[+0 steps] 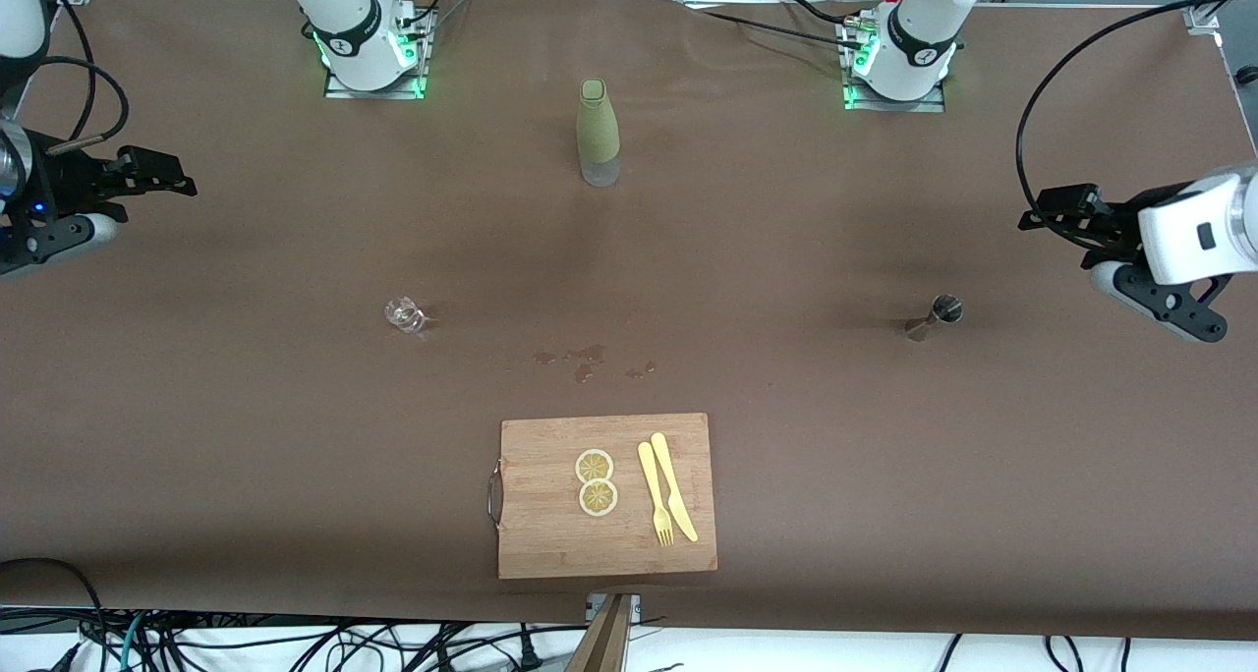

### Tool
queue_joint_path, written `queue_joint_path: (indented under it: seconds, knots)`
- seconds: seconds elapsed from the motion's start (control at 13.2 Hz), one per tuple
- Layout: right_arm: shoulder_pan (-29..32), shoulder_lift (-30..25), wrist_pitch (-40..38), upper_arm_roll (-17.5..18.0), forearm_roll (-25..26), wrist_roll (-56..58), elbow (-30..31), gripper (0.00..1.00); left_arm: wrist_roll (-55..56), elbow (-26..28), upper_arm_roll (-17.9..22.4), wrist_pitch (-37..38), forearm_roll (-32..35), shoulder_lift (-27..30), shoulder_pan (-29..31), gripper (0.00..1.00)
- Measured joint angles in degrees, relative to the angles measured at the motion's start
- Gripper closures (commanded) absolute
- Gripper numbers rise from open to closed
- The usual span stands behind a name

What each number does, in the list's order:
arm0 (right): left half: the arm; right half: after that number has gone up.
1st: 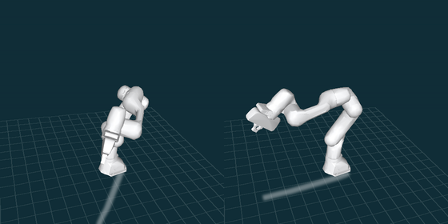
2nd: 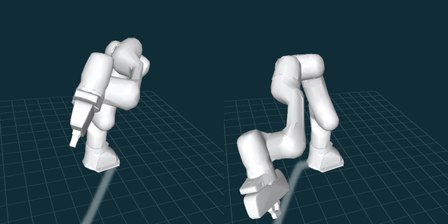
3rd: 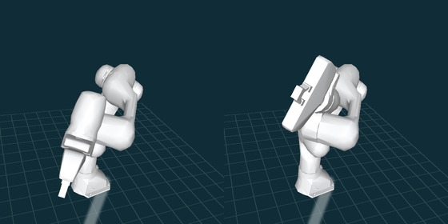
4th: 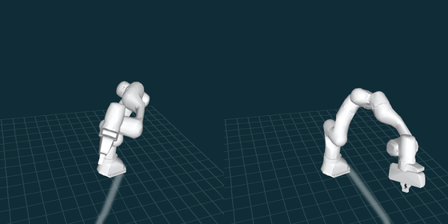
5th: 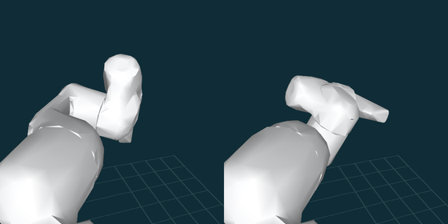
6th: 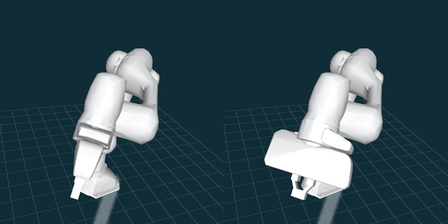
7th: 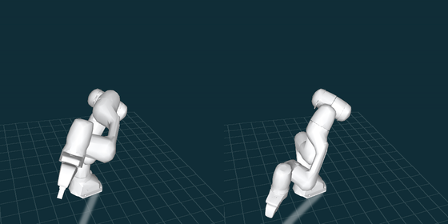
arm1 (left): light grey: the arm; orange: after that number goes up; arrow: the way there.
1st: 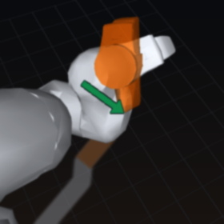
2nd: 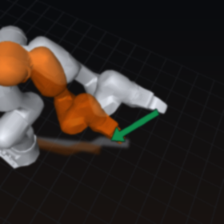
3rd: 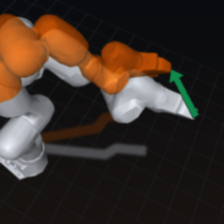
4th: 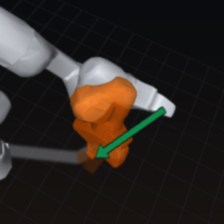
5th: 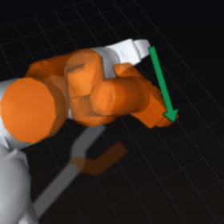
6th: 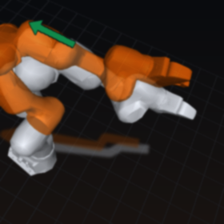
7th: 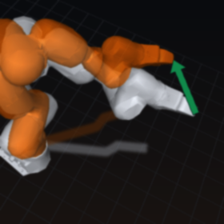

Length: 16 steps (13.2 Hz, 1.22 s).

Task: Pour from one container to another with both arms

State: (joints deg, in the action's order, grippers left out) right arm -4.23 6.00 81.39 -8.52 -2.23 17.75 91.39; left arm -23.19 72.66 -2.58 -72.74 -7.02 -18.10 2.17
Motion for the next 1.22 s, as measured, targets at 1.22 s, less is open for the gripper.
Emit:
queue_joint_path:
  seconds: [1.22]
  knots:
    - [0.6,-8.1,13.4,1.6,2.6,-15.5,5.7,0.00,32.2,1.0,-3.0,-9.6,3.1,6.6,-0.5,0.00]
